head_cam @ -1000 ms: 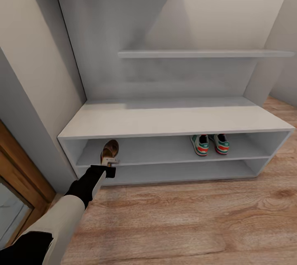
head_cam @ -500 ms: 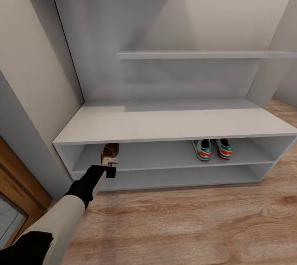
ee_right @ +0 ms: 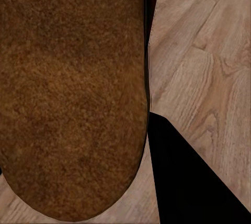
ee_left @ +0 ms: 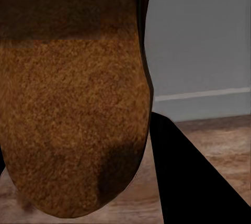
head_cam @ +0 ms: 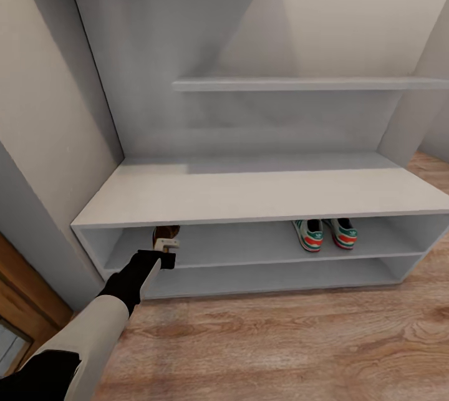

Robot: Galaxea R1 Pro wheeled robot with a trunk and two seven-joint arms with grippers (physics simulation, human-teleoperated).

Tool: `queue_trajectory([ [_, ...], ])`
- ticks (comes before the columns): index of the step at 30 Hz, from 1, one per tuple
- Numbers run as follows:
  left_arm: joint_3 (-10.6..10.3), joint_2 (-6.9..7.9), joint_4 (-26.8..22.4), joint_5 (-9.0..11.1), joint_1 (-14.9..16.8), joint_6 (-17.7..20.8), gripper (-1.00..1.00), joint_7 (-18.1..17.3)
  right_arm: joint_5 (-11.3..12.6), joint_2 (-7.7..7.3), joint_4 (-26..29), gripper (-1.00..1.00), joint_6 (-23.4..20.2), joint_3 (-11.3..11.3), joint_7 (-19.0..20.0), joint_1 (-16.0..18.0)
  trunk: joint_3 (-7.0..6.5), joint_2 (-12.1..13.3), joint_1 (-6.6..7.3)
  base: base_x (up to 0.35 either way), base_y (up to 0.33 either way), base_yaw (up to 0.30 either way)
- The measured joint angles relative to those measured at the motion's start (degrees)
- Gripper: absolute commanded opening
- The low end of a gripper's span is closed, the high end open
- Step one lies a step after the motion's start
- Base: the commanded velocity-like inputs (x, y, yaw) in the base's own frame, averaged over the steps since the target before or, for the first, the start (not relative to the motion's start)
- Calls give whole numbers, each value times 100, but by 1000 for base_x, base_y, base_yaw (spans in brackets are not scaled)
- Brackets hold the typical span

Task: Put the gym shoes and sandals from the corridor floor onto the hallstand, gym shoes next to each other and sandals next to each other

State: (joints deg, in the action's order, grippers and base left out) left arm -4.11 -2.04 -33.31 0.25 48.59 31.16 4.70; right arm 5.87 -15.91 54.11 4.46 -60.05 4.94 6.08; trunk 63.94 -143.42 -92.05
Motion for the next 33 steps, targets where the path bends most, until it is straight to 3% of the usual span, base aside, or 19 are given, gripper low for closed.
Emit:
queue_trajectory([
  [33, 2, 9, 0, 0, 0, -5, -100, 6, 0, 0, -1, -100, 1, 0, -1, 1, 0, 0, -3, 75, -34, 0],
])
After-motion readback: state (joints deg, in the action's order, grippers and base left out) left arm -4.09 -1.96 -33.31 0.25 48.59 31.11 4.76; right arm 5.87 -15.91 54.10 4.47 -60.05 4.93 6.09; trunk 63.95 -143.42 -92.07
